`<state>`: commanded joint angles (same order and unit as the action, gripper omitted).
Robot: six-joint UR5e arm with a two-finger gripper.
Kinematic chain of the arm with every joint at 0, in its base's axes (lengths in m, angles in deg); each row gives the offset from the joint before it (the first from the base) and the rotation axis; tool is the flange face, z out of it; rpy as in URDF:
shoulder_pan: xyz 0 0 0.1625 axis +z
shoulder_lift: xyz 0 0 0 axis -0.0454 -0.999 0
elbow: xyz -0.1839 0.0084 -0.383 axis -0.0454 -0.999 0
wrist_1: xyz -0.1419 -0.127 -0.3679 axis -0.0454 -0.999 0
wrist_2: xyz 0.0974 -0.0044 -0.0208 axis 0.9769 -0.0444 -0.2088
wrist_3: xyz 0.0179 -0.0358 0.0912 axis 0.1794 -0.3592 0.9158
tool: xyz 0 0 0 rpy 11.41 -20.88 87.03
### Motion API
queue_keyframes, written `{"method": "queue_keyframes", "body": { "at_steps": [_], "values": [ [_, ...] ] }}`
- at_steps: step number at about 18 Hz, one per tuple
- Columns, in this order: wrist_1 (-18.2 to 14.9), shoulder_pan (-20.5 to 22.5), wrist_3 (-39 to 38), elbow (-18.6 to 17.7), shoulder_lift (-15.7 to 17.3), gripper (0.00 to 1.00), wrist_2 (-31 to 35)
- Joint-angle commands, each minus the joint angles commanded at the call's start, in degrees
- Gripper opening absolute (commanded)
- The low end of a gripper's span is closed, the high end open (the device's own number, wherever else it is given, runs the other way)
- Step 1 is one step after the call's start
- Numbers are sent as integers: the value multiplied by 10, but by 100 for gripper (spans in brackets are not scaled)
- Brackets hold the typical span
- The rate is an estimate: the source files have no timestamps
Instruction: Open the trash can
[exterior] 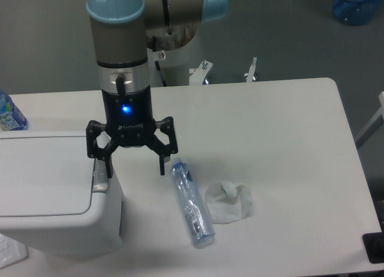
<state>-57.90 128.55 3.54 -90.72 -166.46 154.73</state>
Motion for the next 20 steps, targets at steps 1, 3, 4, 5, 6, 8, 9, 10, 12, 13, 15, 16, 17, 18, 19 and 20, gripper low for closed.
{"method": "queue_keyframes", "body": {
  "at_steps": [1,3,4,5,6,8,9,10,12,13,15,16,17,18,19,20],
  "values": [
    [0,-1,-1,0,-1,100,0],
    [0,-3,1,-1,-2,100,1],
    [0,-3,2,-2,-3,100,1],
    [0,-3,3,-2,-3,100,1],
    [0,-3,4,-2,-4,100,2],
    [0,-3,4,-4,-4,100,2],
    [0,-3,4,-4,-4,100,2],
    [0,-3,4,-4,-5,100,3],
    [0,-3,3,-4,-7,100,3],
    [0,-3,3,-4,-8,100,3],
    [0,-3,2,-4,-8,100,3],
    [0,-4,2,-4,-8,100,3],
    [0,-4,2,-4,-8,100,3],
    [0,-3,2,-4,-8,100,3],
    [0,-4,2,-4,-8,100,3],
    [0,-4,2,-4,-8,100,3]
  ]
}}
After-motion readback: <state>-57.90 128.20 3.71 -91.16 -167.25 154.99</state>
